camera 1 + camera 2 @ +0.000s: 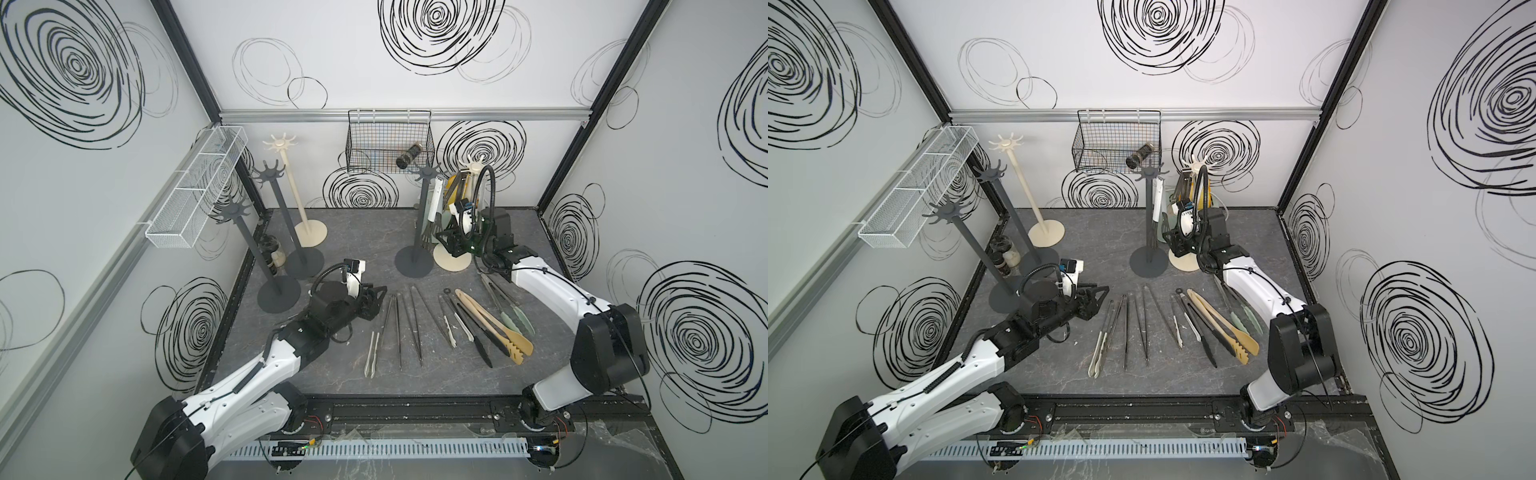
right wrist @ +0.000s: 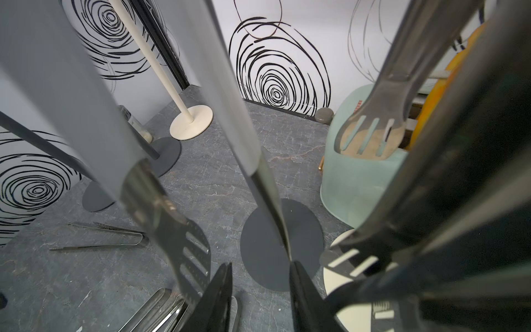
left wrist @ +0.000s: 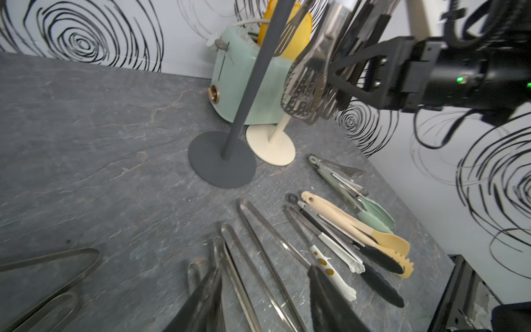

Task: Hang food tongs on kitchen utensil racks
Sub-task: Hang the food tongs on the rack, then move the food tongs to the center of the board.

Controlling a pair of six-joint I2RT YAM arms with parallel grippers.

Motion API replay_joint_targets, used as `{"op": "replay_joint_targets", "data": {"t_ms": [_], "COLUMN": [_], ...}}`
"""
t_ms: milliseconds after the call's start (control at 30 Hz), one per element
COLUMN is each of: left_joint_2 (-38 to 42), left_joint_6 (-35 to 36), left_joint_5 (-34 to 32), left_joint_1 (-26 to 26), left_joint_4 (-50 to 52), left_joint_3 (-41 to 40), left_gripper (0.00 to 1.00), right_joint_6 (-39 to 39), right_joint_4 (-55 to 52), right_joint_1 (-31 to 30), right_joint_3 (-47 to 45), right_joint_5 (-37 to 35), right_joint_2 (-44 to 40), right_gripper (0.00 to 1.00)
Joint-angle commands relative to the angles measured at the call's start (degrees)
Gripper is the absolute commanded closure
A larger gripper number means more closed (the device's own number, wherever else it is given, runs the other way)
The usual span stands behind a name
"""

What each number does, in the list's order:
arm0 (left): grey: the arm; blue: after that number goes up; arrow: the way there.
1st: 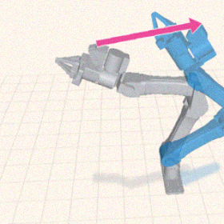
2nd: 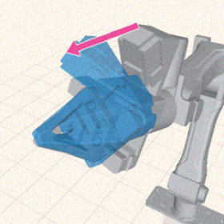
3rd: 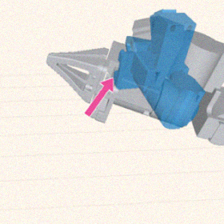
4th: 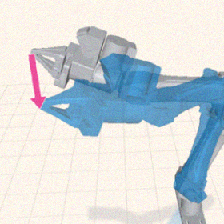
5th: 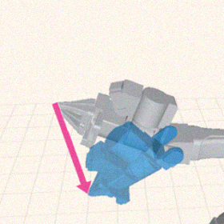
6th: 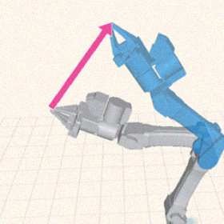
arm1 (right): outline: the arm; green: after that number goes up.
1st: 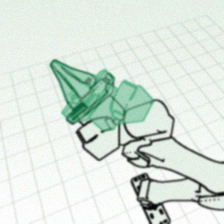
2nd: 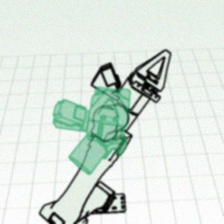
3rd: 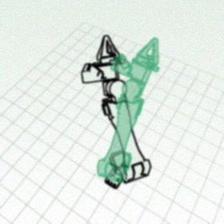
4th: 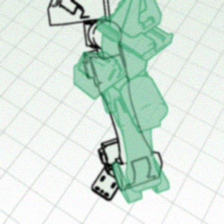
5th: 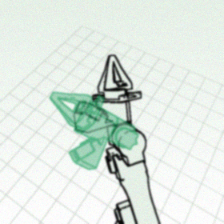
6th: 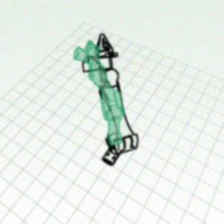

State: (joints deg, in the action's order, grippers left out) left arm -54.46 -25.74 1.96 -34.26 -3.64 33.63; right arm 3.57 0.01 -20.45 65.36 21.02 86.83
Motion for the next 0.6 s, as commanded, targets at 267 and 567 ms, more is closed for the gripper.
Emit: {"op": "replay_joint_targets", "data": {"t_ms": [267, 567], "left_joint_2": [-6.58, -22.62], "left_joint_6": [4.87, 11.94], "left_joint_5": [5.47, 8.13], "left_joint_1": [18.73, 28.7], "left_joint_4": [33.85, 43.89], "left_joint_3": [14.66, 21.67], "left_gripper": [0.38, 0.35], "right_joint_6": [1.38, 5.14], "right_joint_4": [1.78, 5.33], "right_joint_1": [0.01, -0.82], "right_joint_3": [-11.68, -19.16], "right_joint_5": [5.97, 8.08], "right_joint_2": [-15.03, -21.68], "right_gripper": [0.59, 0.56]}}
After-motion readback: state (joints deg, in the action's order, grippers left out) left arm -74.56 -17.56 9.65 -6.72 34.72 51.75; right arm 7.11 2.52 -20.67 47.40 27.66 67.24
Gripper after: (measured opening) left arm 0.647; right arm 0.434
